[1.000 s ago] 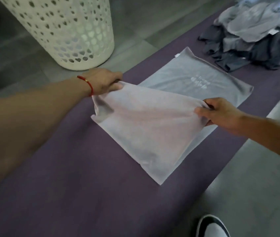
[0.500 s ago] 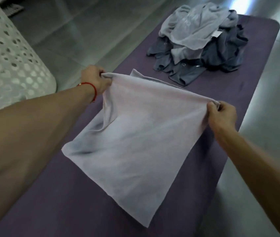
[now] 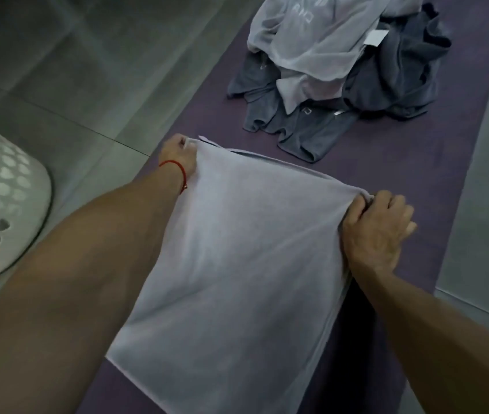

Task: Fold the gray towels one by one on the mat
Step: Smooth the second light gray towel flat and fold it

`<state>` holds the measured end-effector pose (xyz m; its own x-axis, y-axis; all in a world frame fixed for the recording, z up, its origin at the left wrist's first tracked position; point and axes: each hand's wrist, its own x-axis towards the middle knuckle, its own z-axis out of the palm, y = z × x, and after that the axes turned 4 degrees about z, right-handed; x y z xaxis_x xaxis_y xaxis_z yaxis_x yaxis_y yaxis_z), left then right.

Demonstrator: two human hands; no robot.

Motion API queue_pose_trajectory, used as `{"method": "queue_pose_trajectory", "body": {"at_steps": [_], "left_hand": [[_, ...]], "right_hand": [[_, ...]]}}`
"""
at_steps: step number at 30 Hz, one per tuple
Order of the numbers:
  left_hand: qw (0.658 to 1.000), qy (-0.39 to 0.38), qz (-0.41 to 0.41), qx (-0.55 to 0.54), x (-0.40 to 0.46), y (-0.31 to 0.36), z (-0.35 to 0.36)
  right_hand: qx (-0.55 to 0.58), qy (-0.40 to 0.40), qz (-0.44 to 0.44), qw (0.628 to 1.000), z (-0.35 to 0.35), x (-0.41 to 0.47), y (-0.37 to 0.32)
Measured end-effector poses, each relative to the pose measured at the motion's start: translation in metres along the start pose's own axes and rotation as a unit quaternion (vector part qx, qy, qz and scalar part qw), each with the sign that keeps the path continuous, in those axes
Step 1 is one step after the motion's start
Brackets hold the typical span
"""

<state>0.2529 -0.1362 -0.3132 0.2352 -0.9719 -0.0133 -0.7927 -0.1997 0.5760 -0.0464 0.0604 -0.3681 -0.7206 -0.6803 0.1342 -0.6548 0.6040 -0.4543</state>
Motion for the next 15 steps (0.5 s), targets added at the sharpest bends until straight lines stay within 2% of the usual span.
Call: {"method": "queue_pose_trajectory", "body": {"at_steps": [6,11,15], "left_hand": [[0.994,-0.020,0.008,-0.105,0.022,-0.021,0.037],[0.992,-0.035,0.011,-0.120,0.039,-0.016,0.038],[0.992,-0.055,0.004,-0.112,0.045,-0.014,0.043]], "right_hand": [[0.077,0.014,0.046,0.996,0.000,0.006,0.000],[0.094,-0.001,0.049,0.994,-0.006,0.011,0.000],[0.058,-0.024,0.049,0.997,-0.006,0.022,0.003]]}}
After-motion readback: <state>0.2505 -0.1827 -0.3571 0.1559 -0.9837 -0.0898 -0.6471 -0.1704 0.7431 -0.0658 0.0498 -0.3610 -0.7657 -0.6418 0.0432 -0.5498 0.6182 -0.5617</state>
